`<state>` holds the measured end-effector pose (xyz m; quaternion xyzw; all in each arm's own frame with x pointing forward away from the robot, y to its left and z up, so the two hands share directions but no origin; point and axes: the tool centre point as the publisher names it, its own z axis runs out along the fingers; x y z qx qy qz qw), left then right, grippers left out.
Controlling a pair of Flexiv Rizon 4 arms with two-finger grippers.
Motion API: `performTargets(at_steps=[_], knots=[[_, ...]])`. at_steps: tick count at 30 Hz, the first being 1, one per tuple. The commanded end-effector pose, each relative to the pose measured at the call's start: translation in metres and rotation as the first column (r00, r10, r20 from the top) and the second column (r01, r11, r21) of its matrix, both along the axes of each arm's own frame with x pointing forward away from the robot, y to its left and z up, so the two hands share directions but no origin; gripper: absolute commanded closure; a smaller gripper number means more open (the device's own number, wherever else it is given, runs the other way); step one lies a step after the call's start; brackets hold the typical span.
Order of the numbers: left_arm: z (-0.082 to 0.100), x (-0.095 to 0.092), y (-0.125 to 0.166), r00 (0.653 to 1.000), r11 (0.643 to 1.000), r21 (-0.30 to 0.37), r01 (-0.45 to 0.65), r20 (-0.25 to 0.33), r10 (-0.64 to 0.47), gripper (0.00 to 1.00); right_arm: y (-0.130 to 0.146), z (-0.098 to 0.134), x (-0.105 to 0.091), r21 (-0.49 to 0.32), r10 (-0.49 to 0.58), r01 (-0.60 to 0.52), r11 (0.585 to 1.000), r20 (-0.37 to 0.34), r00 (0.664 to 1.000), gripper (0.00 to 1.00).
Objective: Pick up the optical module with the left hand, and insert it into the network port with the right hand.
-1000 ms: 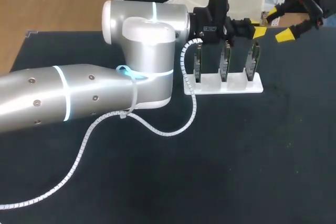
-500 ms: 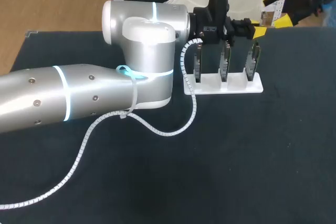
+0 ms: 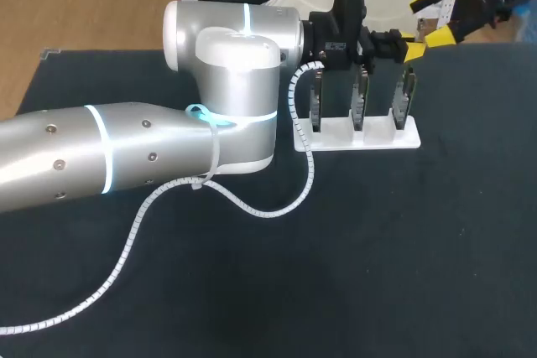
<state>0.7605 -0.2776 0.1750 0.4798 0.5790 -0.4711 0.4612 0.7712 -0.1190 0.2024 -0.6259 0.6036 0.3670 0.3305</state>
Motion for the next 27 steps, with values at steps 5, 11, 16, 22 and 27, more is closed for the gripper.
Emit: performTargets(at_steps=[5,11,16,22,27], knots=[[-0.0004,0.0019,-0.0013,1.0,1.0,0.0,0.002,0.0,-0.002,1.0,0.0029,-0.0007,-0.0015,-0.001,-0.016,0.016,1.0,-0.002,1.0,0.0],[-0.0004,0.0019,-0.0013,1.0,1.0,0.0,0.002,0.0,-0.002,1.0,0.0052,0.0004,-0.0001,0.001,-0.018,0.018,1.0,-0.002,1.0,0.0],[-0.0004,0.0019,-0.0013,1.0,1.0,0.0,0.002,0.0,-0.002,1.0,0.0048,0.0011,0.0012,-0.004,-0.022,0.023,1.0,0.001,1.0,0.0],[-0.0004,0.0019,-0.0013,1.0,1.0,0.0,0.002,0.0,-0.002,1.0,0.0043,0.0009,0.0019,-0.007,-0.025,0.025,1.0,0.006,1.0,1.0],[-0.0004,0.0019,-0.0013,1.0,1.0,0.0,0.002,0.0,-0.002,1.0,0.0041,0.0003,0.0027,-0.01,-0.029,0.029,1.0,0.006,1.0,1.0]])
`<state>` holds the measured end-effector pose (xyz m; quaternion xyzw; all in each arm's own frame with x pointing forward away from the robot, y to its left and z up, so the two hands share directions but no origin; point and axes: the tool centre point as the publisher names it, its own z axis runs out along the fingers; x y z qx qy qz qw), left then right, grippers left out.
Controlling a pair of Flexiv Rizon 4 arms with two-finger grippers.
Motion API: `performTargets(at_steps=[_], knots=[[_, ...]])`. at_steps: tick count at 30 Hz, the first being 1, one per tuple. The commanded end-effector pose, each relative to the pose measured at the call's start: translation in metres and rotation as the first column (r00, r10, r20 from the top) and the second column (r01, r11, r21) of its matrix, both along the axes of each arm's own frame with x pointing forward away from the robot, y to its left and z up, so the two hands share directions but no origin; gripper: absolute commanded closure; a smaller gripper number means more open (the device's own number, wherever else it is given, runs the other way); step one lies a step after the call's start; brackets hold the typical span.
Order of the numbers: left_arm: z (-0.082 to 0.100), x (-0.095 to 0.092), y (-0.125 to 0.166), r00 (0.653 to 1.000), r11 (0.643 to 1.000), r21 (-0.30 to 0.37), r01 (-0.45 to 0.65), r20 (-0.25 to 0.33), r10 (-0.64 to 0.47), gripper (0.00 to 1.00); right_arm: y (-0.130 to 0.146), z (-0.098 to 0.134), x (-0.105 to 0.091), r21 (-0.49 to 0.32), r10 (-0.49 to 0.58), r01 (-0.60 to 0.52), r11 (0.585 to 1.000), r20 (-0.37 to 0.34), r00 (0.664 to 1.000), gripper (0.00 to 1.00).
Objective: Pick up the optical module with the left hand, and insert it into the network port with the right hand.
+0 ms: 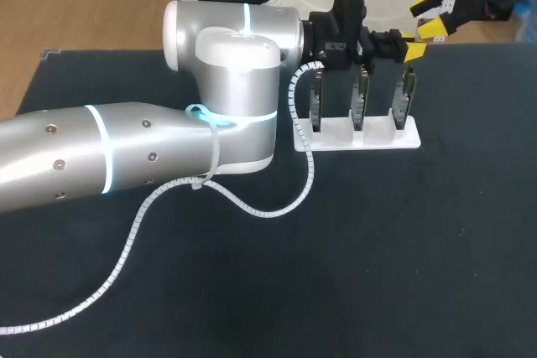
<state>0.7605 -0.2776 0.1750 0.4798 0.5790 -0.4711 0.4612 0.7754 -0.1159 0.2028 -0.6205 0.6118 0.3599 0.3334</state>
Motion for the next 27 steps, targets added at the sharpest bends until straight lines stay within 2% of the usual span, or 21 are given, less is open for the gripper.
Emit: performTargets(at_steps=[1,11,12,13,14,27], knots=[[-0.0004,0.0019,-0.0013,1.0,1.0,0.0,0.002,0.0,-0.002,1.0,0.0009,-0.0002,-0.0012,-0.005,-0.005,0.005,1.0,0.003,1.0,1.0],[-0.0004,0.0019,-0.0013,1.0,1.0,0.0,0.002,0.0,-0.002,1.0,0.0013,-0.0019,0.0002,-0.009,-0.003,0.003,1.0,0.0,1.0,1.0],[-0.0004,0.0019,-0.0013,1.0,1.0,0.0,0.002,0.0,-0.002,0.88,0.0013,-0.002,0.0002,-0.008,-0.003,0.003,1.0,-0.001,1.0,1.0],[-0.0004,0.0019,-0.0013,1.0,1.0,0.0,0.002,0.0,-0.002,0.38,0.0013,-0.002,0.0002,-0.007,-0.003,0.003,1.0,-0.001,1.0,1.0],[-0.0004,0.0019,-0.0013,1.0,1.0,0.0,0.002,0.0,-0.002,0.0,0.0013,-0.0021,0.0002,-0.007,-0.003,0.003,1.0,-0.001,1.0,1.0],[-0.0004,0.0017,-0.0013,1.0,1.0,0.001,0.0,0.0,0.0,0.0,-0.0001,-0.0019,0.001,0.001,-0.005,0.005,1.0,0.003,1.0,1.0]])
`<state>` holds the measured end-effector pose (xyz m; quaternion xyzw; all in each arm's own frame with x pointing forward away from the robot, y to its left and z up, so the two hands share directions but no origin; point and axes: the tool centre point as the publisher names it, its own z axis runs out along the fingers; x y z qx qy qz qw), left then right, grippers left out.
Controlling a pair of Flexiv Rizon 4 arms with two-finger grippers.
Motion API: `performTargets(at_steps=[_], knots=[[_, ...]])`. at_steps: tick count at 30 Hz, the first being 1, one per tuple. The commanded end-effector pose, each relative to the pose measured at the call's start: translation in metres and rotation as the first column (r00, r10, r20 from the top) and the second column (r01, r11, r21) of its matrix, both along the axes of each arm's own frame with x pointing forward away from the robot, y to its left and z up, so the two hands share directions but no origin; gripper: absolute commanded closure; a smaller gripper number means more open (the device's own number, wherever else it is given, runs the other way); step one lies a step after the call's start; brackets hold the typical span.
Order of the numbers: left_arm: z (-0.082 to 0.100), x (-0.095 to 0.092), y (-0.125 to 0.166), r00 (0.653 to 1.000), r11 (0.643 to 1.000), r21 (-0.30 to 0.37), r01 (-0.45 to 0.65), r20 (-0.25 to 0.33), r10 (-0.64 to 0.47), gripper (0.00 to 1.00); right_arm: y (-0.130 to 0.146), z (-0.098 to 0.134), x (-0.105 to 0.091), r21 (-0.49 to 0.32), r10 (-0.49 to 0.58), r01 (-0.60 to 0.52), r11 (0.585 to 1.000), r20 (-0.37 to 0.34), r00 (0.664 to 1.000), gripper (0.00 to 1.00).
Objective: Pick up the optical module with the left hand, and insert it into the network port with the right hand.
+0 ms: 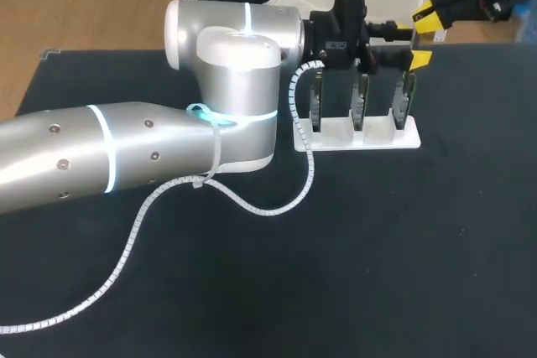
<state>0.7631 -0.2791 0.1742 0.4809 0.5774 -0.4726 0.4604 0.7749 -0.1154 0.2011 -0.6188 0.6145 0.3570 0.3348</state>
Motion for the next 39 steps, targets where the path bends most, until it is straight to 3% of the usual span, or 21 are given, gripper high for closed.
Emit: performTargets(at_steps=[1,10,14,18,25,27,30,39], knots=[[0.001,-0.001,0.0,1.0,1.0,0.002,-0.005,-0.001,0.005,0.0,-0.001,0.0,0.002,0.004,0.003,-0.003,1.0,0.001,1.0,1.0],[0.011,-0.003,0.005,1.0,0.994,0.106,0.029,-0.001,-0.029,0.0,-0.003,0.001,0.002,0.008,-0.004,0.004,1.0,0.004,1.0,1.0],[0.012,-0.004,0.013,0.999,0.988,0.149,0.042,-0.027,-0.038,0.0,-0.005,0.001,0.003,0.007,-0.013,0.013,1.0,0.007,1.0,1.0],[0.007,-0.004,0.02,0.998,0.961,0.266,0.069,-0.025,-0.065,0.0,-0.006,0.001,0.003,0.007,-0.016,0.016,1.0,0.01,1.0,1.0],[-0.006,-0.001,0.029,0.995,0.928,0.36,0.091,-0.057,-0.076,0.0,-0.006,0.002,0.005,0.008,-0.015,0.014,1.0,0.013,1.0,1.0],[-0.011,-0.001,0.029,0.994,0.9,0.421,0.109,-0.061,-0.092,0.0,-0.005,0.002,0.005,0.009,-0.014,0.014,1.0,0.012,1.0,1.0],[-0.02,0.0,0.029,0.991,0.894,0.429,0.129,-0.092,-0.099,0.0,-0.005,0.002,0.005,0.01,-0.012,0.012,1.0,0.012,1.0,1.0],[-0.035,-0.004,0.034,0.99,0.891,0.434,0.13,-0.107,-0.092,0.0,-0.004,0.002,0.005,0.008,-0.011,0.011,1.0,0.013,1.0,1.0]])
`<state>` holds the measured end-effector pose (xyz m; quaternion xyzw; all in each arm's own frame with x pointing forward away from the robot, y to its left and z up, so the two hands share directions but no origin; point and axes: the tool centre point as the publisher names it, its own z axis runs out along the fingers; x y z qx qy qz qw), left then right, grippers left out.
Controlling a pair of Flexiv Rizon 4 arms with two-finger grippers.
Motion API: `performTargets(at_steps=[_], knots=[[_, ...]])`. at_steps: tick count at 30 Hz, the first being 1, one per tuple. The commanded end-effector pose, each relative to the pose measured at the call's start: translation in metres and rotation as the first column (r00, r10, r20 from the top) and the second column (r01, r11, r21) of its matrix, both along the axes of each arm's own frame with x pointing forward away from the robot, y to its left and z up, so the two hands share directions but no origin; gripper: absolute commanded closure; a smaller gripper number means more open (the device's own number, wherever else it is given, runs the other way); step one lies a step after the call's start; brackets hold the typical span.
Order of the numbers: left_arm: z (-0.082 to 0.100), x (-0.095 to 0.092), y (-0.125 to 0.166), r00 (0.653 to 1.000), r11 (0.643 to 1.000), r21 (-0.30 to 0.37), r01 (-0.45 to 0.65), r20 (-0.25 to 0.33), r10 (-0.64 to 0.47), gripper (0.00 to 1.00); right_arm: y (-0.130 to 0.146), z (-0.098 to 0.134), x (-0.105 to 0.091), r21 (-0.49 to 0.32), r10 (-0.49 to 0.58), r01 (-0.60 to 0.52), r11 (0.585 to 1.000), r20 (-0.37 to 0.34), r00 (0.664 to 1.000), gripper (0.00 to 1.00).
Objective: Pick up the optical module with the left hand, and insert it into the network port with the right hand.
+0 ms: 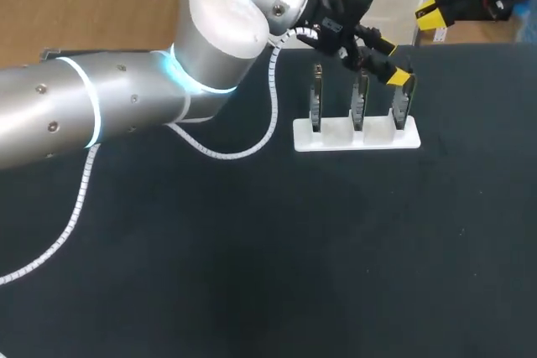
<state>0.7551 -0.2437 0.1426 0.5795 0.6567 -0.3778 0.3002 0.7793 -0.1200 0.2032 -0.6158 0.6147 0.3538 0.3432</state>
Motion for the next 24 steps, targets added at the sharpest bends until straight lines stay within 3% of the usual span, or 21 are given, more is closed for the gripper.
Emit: performTargets(at_steps=[1,24], knots=[[-0.0042,0.0029,-0.001,1.0,0.999,0.031,0.009,-0.006,-0.009,0.0,0.0003,-0.0002,0.0007,0.0,0.002,-0.002,1.0,0.001,1.0,1.0],[-0.0018,0.0002,-0.0001,0.998,0.998,0.058,0.036,0.054,-0.039,0.0,0.0023,-0.0026,0.0015,-0.001,0.009,-0.009,1.0,-0.007,1.0,1.0]])
